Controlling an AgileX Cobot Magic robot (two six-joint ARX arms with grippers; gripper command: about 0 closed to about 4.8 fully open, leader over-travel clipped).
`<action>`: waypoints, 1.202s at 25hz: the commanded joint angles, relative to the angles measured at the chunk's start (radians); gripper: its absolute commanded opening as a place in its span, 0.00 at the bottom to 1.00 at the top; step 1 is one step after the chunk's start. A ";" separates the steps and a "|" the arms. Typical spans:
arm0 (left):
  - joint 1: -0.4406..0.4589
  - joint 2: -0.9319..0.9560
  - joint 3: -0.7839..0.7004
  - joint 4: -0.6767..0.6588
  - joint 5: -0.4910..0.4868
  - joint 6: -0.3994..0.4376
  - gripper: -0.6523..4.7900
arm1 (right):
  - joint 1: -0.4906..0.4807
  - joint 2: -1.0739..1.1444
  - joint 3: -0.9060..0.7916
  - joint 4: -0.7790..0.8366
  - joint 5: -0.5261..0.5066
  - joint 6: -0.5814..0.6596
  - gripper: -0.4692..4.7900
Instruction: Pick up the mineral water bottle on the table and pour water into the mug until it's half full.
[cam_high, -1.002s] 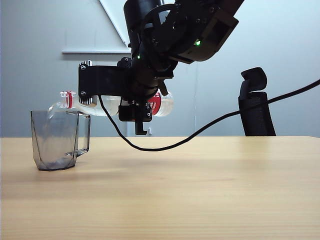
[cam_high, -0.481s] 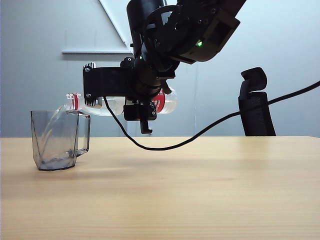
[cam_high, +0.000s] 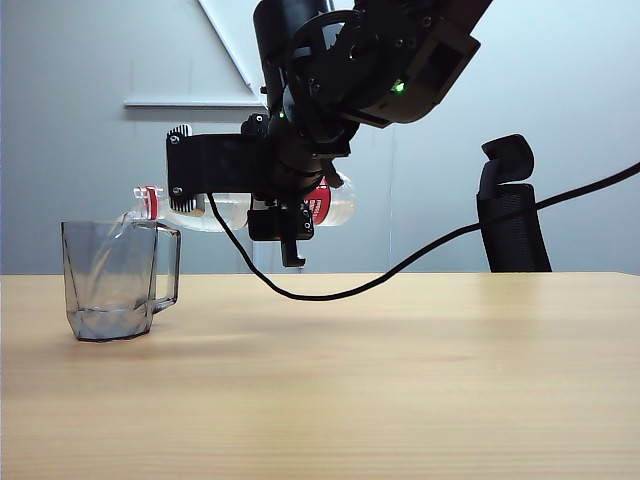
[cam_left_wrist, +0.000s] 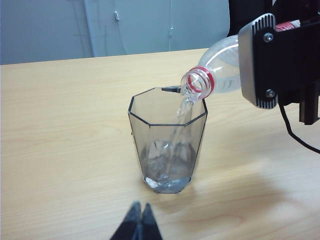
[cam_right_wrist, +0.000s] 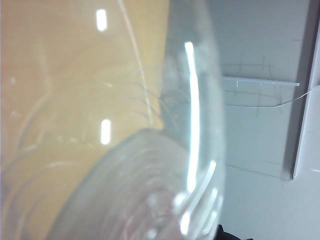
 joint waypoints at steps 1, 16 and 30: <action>0.000 0.000 0.002 0.013 0.001 -0.003 0.12 | 0.001 -0.012 0.010 0.066 0.012 -0.027 0.58; 0.000 0.000 0.002 0.013 0.001 -0.003 0.12 | 0.000 -0.012 0.010 0.102 0.013 -0.051 0.58; 0.000 0.000 0.002 0.013 0.001 -0.003 0.12 | 0.000 -0.012 0.010 0.102 0.012 -0.051 0.58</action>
